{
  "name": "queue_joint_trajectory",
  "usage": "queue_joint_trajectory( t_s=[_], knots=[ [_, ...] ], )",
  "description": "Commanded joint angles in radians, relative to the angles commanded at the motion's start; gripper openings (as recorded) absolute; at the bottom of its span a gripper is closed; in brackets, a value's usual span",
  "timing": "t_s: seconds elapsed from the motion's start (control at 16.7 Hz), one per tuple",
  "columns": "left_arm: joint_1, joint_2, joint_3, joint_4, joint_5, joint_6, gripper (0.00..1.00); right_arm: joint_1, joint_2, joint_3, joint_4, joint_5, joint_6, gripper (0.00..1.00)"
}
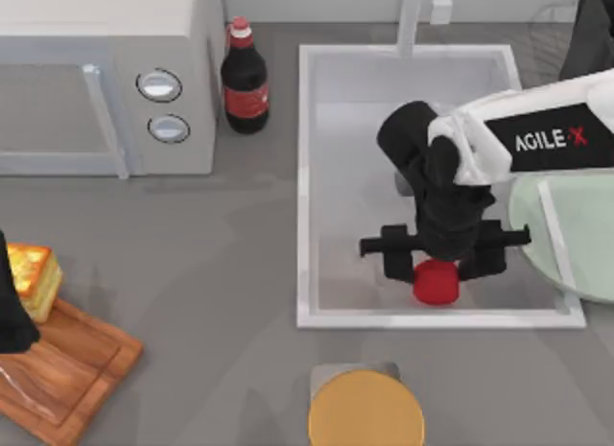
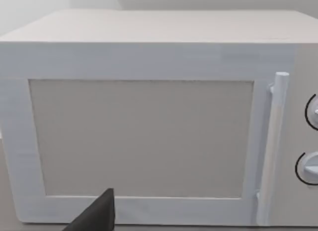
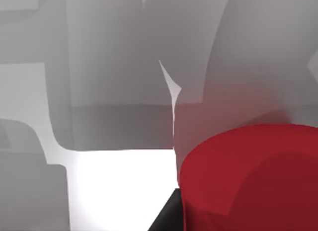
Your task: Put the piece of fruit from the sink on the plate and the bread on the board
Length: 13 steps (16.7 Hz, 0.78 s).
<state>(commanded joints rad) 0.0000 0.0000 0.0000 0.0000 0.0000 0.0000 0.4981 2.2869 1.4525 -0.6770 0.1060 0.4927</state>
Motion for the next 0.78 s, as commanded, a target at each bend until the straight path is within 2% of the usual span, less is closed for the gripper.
queue_joint_trajectory(
  t_s=[0.18,0.54,0.78],
  knots=[
    [0.0,0.0,0.0,0.0,0.0,0.0,1.0,0.0,-0.022,0.027,-0.039,0.0,0.0,0.0],
    [0.0,0.0,0.0,0.0,0.0,0.0,1.0,-0.001,-0.137,0.142,-0.29,-0.001,-0.002,0.0],
    [0.0,0.0,0.0,0.0,0.0,0.0,1.0,-0.001,-0.162,0.164,-0.326,-0.002,-0.003,0.0]
  ],
)
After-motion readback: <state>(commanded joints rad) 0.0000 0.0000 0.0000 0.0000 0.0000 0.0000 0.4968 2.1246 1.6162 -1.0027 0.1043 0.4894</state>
